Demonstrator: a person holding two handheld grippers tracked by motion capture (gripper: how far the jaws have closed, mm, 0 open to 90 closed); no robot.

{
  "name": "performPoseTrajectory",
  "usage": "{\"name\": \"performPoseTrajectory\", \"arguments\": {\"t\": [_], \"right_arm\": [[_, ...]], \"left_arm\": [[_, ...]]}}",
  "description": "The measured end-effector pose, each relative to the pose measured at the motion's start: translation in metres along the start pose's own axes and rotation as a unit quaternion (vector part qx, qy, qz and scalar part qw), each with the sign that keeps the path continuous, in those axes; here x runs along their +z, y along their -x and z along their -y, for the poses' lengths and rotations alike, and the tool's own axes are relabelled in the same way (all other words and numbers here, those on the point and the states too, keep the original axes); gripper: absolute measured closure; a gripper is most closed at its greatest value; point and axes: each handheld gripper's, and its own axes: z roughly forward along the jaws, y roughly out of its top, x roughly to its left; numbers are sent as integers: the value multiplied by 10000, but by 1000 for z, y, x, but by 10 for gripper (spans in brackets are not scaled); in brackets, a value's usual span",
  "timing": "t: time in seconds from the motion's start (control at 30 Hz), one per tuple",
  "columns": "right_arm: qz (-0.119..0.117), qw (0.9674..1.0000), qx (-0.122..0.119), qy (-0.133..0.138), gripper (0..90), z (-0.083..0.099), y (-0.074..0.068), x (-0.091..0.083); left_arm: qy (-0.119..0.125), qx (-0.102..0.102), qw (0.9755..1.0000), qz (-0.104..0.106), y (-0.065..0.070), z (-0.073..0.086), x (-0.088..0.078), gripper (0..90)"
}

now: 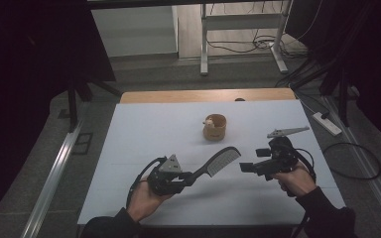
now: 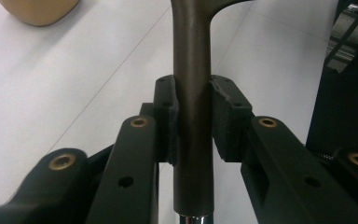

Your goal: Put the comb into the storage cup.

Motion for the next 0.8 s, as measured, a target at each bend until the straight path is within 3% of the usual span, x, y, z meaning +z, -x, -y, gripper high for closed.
{"name": "performPoseTrajectory", "arguments": {"t": [0.27, 0.8], "right_arm": [[-97, 9999, 9, -141, 0, -10, -2, 10], [-307, 9985, 276, -347, 0, -24, 1, 29]], "left_arm": [[39, 33, 10000, 35, 1, -1, 1, 718], [74, 150, 9998, 61, 5, -6, 7, 718]]}}
